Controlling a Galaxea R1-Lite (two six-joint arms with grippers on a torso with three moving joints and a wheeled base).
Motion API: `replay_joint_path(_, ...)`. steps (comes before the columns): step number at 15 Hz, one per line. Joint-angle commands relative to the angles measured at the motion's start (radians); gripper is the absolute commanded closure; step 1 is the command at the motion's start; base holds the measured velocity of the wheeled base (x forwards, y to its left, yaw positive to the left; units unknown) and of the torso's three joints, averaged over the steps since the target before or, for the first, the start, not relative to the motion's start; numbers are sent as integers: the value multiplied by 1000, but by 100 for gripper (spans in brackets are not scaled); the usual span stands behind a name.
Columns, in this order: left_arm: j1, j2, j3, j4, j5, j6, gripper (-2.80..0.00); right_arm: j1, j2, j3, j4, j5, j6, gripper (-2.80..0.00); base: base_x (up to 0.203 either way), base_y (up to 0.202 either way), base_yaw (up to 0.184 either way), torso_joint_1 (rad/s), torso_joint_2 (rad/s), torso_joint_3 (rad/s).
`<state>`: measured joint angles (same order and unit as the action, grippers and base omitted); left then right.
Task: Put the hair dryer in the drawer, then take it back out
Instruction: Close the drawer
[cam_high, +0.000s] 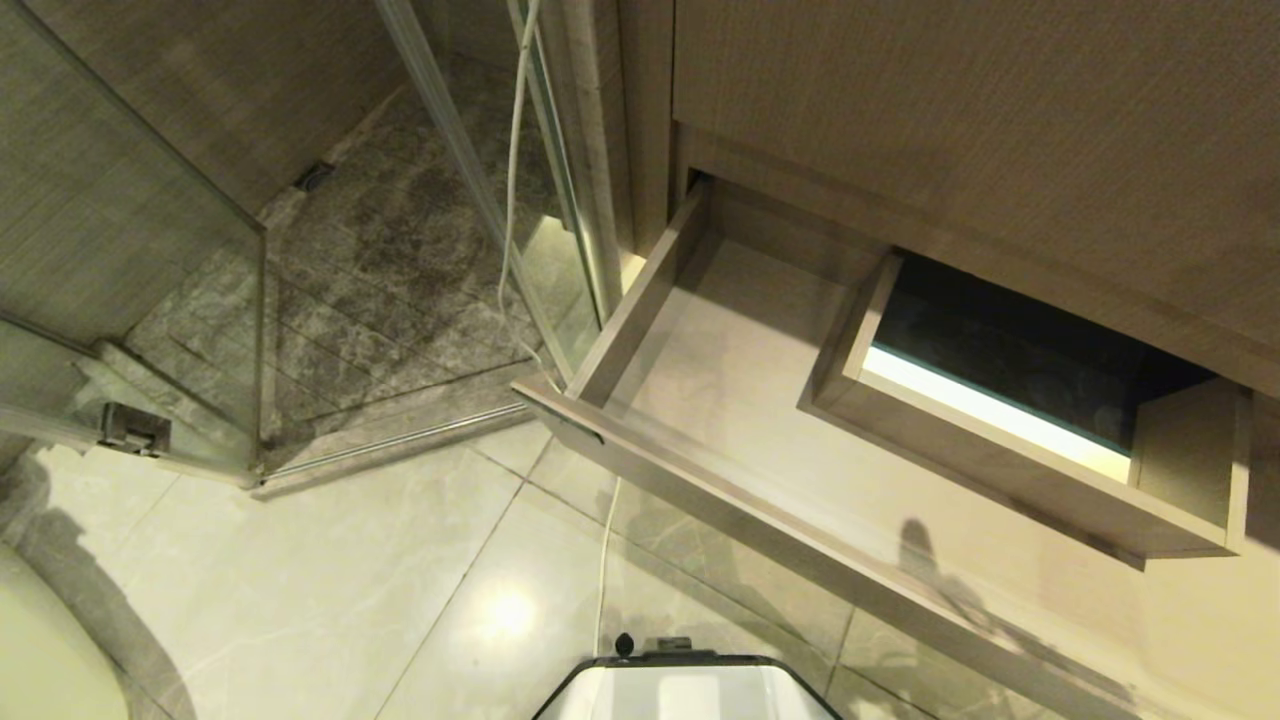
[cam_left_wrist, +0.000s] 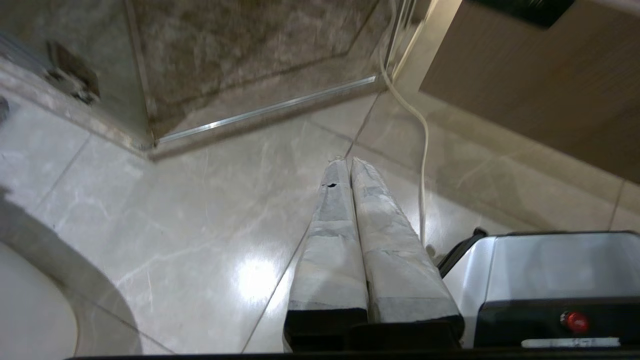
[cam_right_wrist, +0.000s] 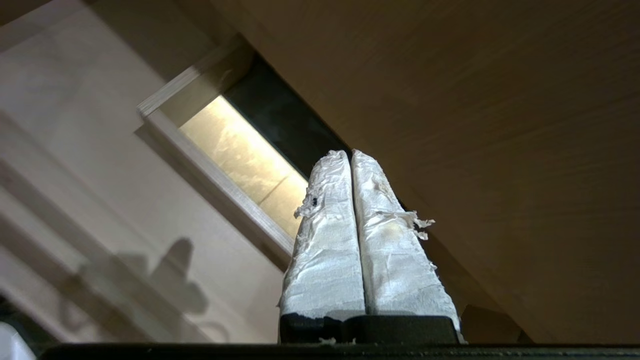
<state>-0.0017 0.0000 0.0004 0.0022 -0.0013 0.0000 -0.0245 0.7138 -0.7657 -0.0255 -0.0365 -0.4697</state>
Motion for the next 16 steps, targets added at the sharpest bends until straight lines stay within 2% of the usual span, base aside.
replay_joint_path(1,0,0,1,-2,0,0,0,0,-2,2,-1,0,-3,0,0,0,0,0,359,350)
replay_joint_path(5,0,0,1,-2,0,0,0,0,1,-1,-7,0,2,0,0,0,0,-41,337,303)
replay_joint_path(11,0,0,1,-2,0,0,0,0,3,-9,12,10,17,0,0,0,0,34,149,168)
replay_joint_path(16,0,0,1,-2,0,0,0,1,1,-7,13,9,19,0,4,8,-156,19,44,38)
